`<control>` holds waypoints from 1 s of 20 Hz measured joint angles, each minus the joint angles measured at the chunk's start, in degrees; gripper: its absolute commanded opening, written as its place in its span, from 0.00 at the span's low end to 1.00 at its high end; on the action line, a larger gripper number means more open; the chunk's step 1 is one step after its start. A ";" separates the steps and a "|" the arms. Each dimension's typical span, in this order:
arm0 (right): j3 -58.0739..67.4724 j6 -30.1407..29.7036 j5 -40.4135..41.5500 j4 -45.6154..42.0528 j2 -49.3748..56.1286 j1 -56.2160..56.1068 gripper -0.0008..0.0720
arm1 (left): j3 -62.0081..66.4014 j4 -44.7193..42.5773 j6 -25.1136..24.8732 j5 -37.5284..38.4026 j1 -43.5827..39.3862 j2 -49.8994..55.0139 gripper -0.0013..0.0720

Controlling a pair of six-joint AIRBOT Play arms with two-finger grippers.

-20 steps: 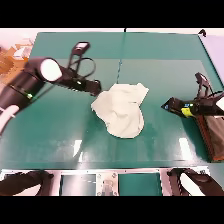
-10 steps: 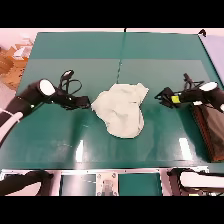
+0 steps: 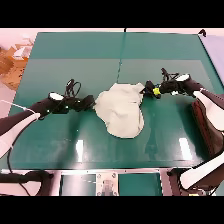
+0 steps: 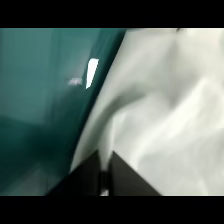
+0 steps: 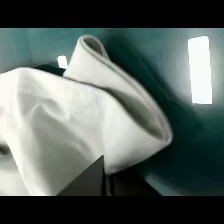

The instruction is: Fold the shirts.

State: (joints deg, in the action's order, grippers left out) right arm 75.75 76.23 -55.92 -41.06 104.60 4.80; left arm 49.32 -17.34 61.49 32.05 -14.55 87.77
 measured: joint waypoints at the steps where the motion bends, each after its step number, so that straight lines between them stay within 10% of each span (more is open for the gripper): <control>1: 1.49 -0.22 -0.09 -0.55 0.46 -0.37 0.04 | 0.79 2.32 -2.01 -0.66 0.02 0.17 0.05; 8: 17.18 -0.07 -13.31 0.39 -8.02 2.01 0.04 | 19.10 -0.66 -8.37 5.40 0.09 -8.35 0.05; 20: 31.34 4.37 -16.57 -3.45 -50.75 6.75 0.04 | 66.29 -40.70 7.08 21.55 0.09 -28.41 0.05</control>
State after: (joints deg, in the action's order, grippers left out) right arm 107.09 80.60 -72.49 -44.51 53.84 11.55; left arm 115.61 -58.04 68.58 53.60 -14.46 59.35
